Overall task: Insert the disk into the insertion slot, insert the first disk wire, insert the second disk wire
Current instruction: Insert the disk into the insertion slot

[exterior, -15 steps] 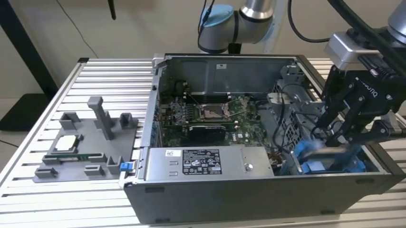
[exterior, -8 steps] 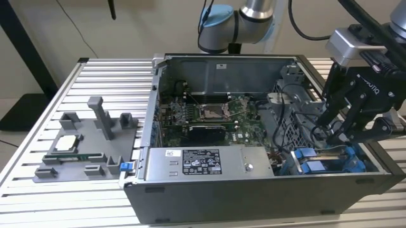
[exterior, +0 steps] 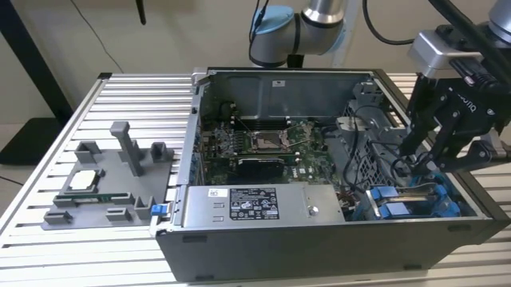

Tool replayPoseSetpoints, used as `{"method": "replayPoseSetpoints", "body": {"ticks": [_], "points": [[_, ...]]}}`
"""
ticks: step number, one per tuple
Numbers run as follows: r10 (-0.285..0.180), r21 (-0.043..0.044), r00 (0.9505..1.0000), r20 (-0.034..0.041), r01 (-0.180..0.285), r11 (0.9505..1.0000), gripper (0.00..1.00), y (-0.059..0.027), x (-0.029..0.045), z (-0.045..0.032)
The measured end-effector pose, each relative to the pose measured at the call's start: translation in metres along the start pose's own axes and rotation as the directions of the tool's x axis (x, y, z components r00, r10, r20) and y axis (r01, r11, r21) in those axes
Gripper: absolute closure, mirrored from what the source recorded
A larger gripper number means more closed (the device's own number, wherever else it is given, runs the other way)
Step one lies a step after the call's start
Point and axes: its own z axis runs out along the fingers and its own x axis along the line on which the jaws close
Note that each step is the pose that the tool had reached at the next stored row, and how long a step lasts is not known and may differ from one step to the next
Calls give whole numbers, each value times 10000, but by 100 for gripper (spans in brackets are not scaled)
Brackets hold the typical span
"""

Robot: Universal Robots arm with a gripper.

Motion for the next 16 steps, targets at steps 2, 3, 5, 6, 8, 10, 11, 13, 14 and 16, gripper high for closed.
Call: {"method": "replayPoseSetpoints", "body": {"ticks": [2, 3, 5, 6, 8, 10, 11, 13, 14, 16], "points": [[-12, 179, 10000, 84, 11, 9998, 0, 7, -15, 2], [-19, 274, 9999, 119, 16, 9996, 0, 11, -24, 3], [-28, 424, 9999, 169, 21, 9991, 0, 15, -46, 5], [-31, 492, 9998, 188, 22, 9988, 0, 16, -57, 6], [-21, 569, 9998, 195, 10, 9984, 0, 22, -83, 10], [-11, 622, 9998, 198, -2, 9981, 0, 27, -115, 17], [-7, 641, 9998, 197, -5, 9979, 0, 29, -132, 21], [-7, 676, 9998, 198, -6, 9977, 0, 30, -166, 34], [-8, 693, 9998, 197, -6, 9976, 0, 30, -181, 42], [-13, 750, 9998, 178, 0, 9972, 0, 32, -212, 59]]}}
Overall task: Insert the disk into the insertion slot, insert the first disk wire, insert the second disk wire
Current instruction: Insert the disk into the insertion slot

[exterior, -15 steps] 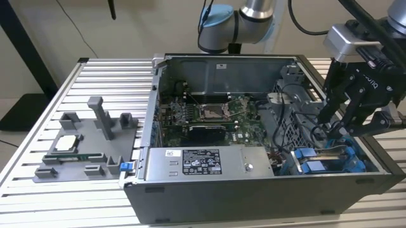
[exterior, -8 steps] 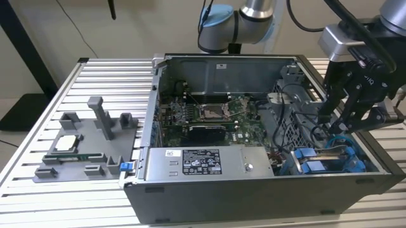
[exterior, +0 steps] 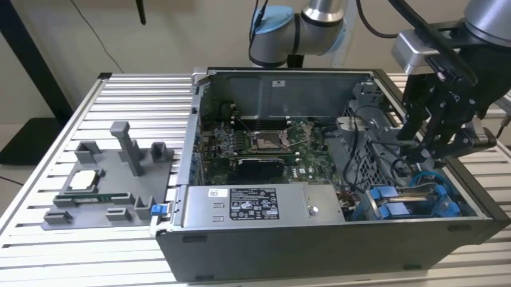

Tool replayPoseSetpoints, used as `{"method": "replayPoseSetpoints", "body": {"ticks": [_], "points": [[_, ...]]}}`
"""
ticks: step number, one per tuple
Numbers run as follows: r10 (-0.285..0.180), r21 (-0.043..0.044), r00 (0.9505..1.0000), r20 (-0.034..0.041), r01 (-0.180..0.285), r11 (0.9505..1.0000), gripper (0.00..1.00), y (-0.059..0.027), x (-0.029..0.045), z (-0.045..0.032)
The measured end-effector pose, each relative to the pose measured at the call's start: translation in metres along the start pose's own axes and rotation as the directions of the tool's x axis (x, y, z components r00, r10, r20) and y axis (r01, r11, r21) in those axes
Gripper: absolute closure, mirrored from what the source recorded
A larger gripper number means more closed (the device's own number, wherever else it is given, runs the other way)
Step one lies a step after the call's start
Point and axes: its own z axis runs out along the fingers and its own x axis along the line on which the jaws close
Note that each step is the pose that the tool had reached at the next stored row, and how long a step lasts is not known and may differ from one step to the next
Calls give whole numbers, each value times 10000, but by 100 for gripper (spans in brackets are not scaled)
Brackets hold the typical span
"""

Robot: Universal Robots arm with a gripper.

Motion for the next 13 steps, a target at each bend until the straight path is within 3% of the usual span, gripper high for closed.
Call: {"method": "replayPoseSetpoints", "body": {"ticks": [4, 9, 10, 13], "points": [[-19, 137, 10000, -37, 20, 9999, 0, 5, -19, 13], [-23, 150, 9999, -102, 24, 9999, 0, 22, -18, 13], [-25, 163, 9999, -111, 26, 9999, 100, 26, -18, 15], [-36, 244, 9999, -164, 40, 9997, 100, 34, -19, 24]]}}
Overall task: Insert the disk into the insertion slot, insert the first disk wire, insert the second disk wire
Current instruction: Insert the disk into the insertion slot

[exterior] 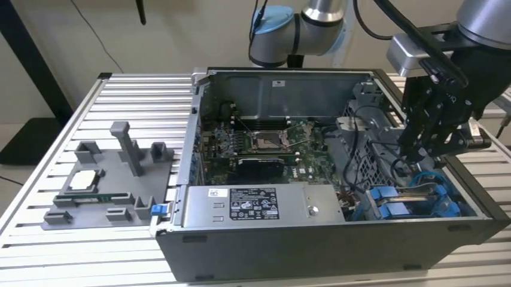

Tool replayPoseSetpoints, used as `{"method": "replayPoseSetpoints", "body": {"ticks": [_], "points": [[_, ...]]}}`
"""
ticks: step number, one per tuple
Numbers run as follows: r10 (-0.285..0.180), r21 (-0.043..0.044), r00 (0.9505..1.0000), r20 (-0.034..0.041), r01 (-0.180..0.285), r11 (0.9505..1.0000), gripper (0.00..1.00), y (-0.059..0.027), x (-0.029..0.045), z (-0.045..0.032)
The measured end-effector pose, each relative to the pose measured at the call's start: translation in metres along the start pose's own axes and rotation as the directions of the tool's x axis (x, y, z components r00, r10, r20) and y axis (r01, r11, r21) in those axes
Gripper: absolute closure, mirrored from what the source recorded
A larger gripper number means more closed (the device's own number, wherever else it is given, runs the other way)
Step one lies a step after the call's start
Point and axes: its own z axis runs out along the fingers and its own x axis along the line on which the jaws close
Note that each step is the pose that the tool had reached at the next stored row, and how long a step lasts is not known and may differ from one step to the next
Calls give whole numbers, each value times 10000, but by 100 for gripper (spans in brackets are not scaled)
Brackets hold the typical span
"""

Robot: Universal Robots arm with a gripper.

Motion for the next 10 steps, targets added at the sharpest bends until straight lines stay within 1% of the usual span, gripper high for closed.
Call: {"method": "replayPoseSetpoints", "body": {"ticks": [2, 3, 7, 10], "points": [[-8, 60, 10000, -33, 8, 10000, 100, 9, -1, 10], [-10, 77, 10000, -37, 10, 10000, 100, 17, -1, 13], [2, 98, 10000, -40, -1, 10000, 100, 43, -1, 17], [10, 147, 10000, -42, -10, 9999, 100, 49, 0, 24]]}}
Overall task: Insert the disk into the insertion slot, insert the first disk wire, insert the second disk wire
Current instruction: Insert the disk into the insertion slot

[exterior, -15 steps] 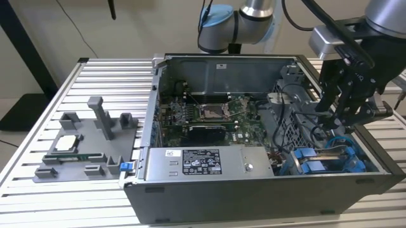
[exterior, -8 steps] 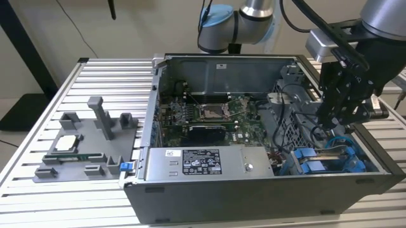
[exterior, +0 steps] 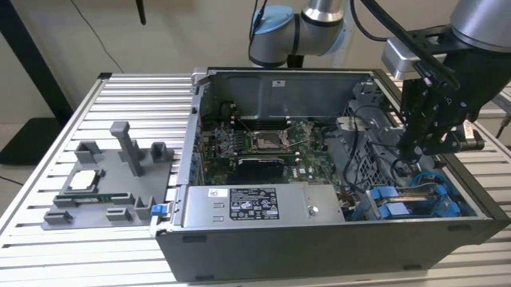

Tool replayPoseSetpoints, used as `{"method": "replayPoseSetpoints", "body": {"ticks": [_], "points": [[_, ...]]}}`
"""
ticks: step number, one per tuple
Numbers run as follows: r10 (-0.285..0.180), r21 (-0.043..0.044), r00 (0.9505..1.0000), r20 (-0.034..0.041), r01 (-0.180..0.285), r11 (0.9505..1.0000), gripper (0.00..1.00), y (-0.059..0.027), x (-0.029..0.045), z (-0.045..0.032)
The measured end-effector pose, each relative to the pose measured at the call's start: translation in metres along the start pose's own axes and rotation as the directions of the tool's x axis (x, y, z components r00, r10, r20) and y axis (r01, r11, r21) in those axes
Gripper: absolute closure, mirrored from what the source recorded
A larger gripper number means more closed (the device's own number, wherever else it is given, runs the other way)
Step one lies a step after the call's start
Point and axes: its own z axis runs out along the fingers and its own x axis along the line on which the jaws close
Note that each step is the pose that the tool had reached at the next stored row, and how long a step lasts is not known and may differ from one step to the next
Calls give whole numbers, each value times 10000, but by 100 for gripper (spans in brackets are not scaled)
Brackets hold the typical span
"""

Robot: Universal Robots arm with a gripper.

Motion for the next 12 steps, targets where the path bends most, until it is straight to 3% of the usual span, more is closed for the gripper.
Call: {"method": "replayPoseSetpoints", "body": {"ticks": [4, 12], "points": [[-2, 88, 10000, 0, 2, 10000, 100, 1, 1, 11], [7, 94, 10000, -7, -7, 10000, 100, 2, 10, 20]]}}
